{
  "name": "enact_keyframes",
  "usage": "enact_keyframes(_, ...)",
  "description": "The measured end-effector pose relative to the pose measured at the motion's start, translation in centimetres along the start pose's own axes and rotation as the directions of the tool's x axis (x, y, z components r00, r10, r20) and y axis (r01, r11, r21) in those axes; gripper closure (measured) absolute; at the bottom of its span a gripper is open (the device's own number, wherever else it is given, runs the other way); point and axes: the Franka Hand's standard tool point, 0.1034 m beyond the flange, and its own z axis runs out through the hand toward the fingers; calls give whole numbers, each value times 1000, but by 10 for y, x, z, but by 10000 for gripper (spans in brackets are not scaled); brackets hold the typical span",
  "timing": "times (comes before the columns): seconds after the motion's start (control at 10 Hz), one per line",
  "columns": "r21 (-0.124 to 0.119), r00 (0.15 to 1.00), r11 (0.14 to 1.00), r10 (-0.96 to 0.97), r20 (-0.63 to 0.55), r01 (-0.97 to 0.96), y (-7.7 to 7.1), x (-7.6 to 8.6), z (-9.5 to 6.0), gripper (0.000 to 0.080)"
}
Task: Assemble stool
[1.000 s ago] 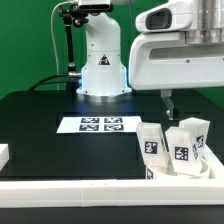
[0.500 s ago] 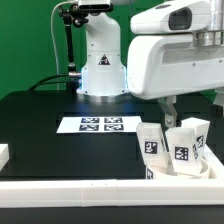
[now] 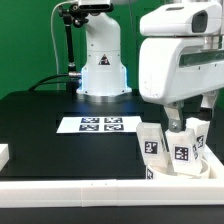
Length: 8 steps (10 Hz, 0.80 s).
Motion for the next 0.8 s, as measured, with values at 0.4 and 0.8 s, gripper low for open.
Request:
enact_keyframes(0.4,4,1000,1000,-11,11,11,0,-8,14,150)
enact_keyframes(0.8,5,1000,1000,-8,14,8,-3,-9,21,150)
